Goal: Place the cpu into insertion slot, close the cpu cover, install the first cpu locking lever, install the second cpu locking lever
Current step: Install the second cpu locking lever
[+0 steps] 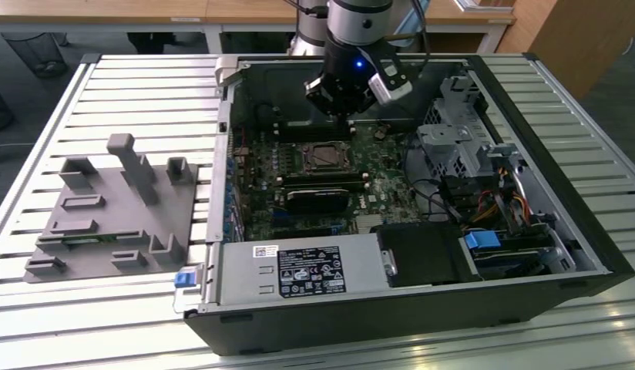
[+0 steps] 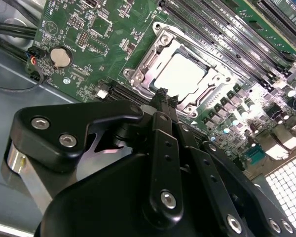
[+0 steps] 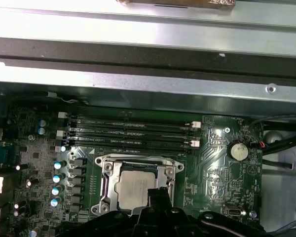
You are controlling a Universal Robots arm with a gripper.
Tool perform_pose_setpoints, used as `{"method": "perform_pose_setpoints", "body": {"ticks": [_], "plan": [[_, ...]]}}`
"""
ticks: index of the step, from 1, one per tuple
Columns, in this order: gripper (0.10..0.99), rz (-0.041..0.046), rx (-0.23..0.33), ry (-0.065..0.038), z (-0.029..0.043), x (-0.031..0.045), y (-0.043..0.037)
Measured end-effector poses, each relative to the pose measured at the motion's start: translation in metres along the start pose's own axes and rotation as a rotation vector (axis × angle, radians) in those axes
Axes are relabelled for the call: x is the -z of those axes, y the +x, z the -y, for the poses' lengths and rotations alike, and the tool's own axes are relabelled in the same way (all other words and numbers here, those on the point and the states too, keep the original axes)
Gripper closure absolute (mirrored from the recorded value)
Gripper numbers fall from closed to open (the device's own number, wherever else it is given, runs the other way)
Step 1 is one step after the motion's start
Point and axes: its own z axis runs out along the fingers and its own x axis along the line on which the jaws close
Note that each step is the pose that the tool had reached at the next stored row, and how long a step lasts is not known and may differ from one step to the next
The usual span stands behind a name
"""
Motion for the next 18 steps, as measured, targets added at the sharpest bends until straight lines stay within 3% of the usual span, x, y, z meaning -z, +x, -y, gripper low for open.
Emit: {"method": "perform_pose_setpoints", "body": {"ticks": [1,7,18], "plan": [[0.980,0.0000,0.000,0.000,0.0031,0.0003,0.0002],[0.980,-0.0001,0.000,0.000,0.0057,0.0005,0.0003],[0.980,0.0000,0.000,0.000,0.0069,0.0005,0.0003]]}}
